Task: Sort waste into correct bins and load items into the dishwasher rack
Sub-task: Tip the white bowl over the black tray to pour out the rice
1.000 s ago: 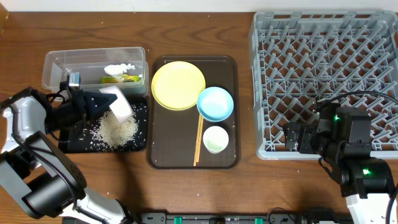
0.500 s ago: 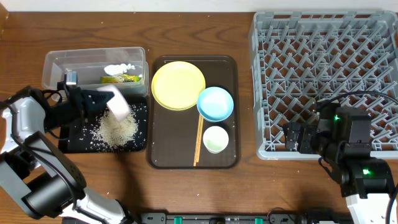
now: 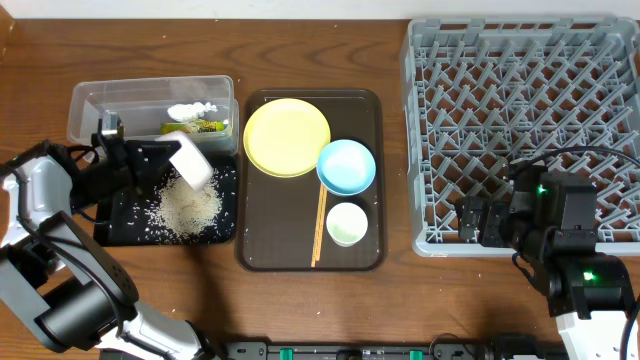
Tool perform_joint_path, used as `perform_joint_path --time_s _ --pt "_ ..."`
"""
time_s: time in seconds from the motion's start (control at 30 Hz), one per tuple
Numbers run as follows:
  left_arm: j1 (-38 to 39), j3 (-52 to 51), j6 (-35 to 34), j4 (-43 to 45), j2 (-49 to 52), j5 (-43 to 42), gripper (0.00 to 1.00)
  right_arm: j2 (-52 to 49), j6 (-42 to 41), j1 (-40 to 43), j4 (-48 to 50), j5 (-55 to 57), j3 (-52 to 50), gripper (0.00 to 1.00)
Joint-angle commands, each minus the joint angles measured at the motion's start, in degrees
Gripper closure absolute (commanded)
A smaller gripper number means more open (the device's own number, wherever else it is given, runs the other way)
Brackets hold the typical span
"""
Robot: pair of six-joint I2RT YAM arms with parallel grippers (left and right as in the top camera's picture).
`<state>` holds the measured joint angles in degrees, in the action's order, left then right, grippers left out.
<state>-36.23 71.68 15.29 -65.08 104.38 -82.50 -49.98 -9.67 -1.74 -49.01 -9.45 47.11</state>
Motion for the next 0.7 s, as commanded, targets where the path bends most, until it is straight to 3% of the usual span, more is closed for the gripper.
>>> perform_joint_path --time_s 0.0,0.03,0.17,0.47,0.67 --pt "-0.33 -0.33 -1.81 0.48 -0.26 3.58 0.94 0.15 -0.57 0.31 -0.09 -0.46 1.27 0.00" --pt "-0.35 -0.33 -1.75 0.31 -0.28 3.13 0.94 0.15 -0.57 0.31 -0.09 -0.46 1.27 0.01" --pt "-0.24 -0.33 9.70 -2.54 -0.46 -2.36 0.94 0.15 -0.57 0.31 -0.11 -0.46 1.27 0.01" --pt "-0.46 -0.33 10.23 -1.55 -0.44 -0.81 0.94 0.15 -0.57 0.31 -0.11 -0.46 1.27 0.01" --pt "-0.50 -0.33 5.81 -1.75 -0.44 0.85 0.94 0.15 -0.57 0.31 -0.11 -0.46 1.27 0.01"
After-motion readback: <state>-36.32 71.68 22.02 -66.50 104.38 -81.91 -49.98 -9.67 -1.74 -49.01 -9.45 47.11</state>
